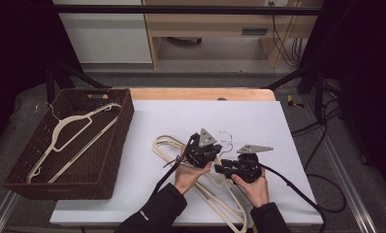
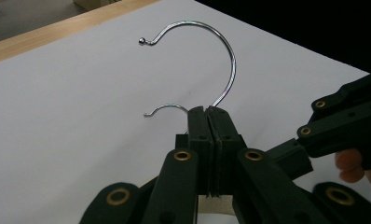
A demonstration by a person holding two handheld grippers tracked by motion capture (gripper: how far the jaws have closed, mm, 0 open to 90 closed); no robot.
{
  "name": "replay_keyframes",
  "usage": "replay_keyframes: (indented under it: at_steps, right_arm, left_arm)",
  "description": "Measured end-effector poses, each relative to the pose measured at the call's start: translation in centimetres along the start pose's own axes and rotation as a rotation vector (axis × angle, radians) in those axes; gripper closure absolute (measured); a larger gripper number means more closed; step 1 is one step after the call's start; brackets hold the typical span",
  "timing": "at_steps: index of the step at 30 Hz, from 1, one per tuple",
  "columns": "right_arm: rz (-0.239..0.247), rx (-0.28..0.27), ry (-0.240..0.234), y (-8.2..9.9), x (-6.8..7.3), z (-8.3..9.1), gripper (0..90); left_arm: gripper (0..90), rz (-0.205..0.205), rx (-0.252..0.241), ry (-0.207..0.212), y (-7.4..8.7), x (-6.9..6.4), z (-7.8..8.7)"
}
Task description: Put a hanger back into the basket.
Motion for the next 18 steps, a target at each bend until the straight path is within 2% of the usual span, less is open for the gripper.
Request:
replay_keyframes:
  at_steps: [1, 3, 6, 9, 12, 14, 15, 17, 18]
  right_arm:
    - [0.000, 0.000, 0.000, 0.0, 0.0, 0.0, 61.1]
    - [-0.010, 0.016, -0.012, 0.0, -0.1, -0.3, 69.5]
    - [-0.014, 0.020, -0.045, -0.1, -0.1, -0.4, 76.3]
    - [-0.033, 0.020, -0.060, -0.1, -0.1, -0.3, 77.6]
    - [-0.033, 0.012, -0.076, -0.1, 0.0, -0.2, 78.6]
    - [-0.046, 0.013, -0.083, -0.1, 0.2, 0.0, 79.4]
    - [-0.046, 0.013, -0.083, -0.1, 0.2, 0.0, 79.4]
    - [-0.056, 0.009, -0.107, -0.1, 0.3, 0.1, 80.5]
    - [-0.064, 0.001, -0.129, -0.1, 0.5, 0.3, 81.7]
  left_arm:
    - [88.6, 0.000, -0.002, 0.004, 0.0, 0.0, 0.0]
    - [88.6, -0.001, -0.006, 0.008, 0.1, 0.0, 0.1]
    - [88.5, 0.001, -0.016, 0.017, 0.2, -0.1, 0.4]
    - [88.4, 0.000, -0.022, 0.023, 0.3, 0.0, 0.7]
    - [87.2, -0.015, -0.029, 0.051, 0.4, 0.3, 1.4]
    - [74.6, -0.017, -0.040, 0.060, 0.5, 0.7, 2.1]
    - [74.6, -0.021, -0.046, 0.057, 0.6, 0.9, 2.6]
    - [68.7, -0.034, -0.059, 0.060, 0.8, 1.5, 3.9]
    - [61.9, -0.041, -0.061, 0.066, 0.9, 1.8, 4.5]
Point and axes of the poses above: each handheld gripper's, and its own axes: z roughly backward along the jaws, y roughly out of its underside, x roughly to its left, the point moved 1 cm from there along -z, roughly forward along the jaws, and after that the axes turned 14 degrees about x, right-handed, at the moved point
